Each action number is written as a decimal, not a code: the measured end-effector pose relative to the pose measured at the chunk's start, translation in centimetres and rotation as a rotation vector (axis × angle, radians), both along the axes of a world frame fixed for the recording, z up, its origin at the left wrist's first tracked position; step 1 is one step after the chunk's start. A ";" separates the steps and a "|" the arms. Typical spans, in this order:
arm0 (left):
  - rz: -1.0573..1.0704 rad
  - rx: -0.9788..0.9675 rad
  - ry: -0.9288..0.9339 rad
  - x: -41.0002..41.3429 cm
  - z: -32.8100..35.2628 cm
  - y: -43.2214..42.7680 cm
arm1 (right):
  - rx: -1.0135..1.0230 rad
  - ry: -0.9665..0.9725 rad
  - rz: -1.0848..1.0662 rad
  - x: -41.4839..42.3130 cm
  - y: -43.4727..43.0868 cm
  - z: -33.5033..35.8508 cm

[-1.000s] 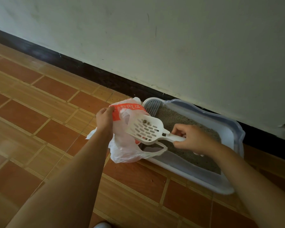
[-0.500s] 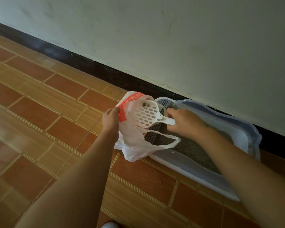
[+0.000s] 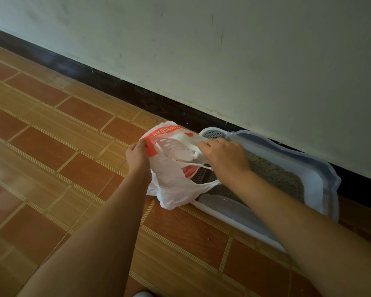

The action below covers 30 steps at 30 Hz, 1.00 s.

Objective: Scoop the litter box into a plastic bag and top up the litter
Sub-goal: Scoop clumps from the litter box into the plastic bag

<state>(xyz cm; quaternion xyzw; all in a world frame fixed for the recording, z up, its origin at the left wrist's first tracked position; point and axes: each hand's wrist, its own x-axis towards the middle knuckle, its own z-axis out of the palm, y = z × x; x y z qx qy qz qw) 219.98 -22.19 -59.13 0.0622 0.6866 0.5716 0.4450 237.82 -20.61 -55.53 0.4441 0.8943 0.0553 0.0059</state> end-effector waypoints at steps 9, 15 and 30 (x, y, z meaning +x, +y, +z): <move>0.003 -0.016 -0.007 0.5 0.0 0.3 | -0.039 0.203 -0.040 4.6 0.1 -1.8; -0.024 -0.026 0.023 1.2 -0.1 0.7 | -0.154 0.468 -0.185 7.7 -1.1 -2.4; -0.307 -0.024 0.143 7.6 -0.1 2.2 | -0.159 0.814 -0.668 14.7 -2.9 -3.2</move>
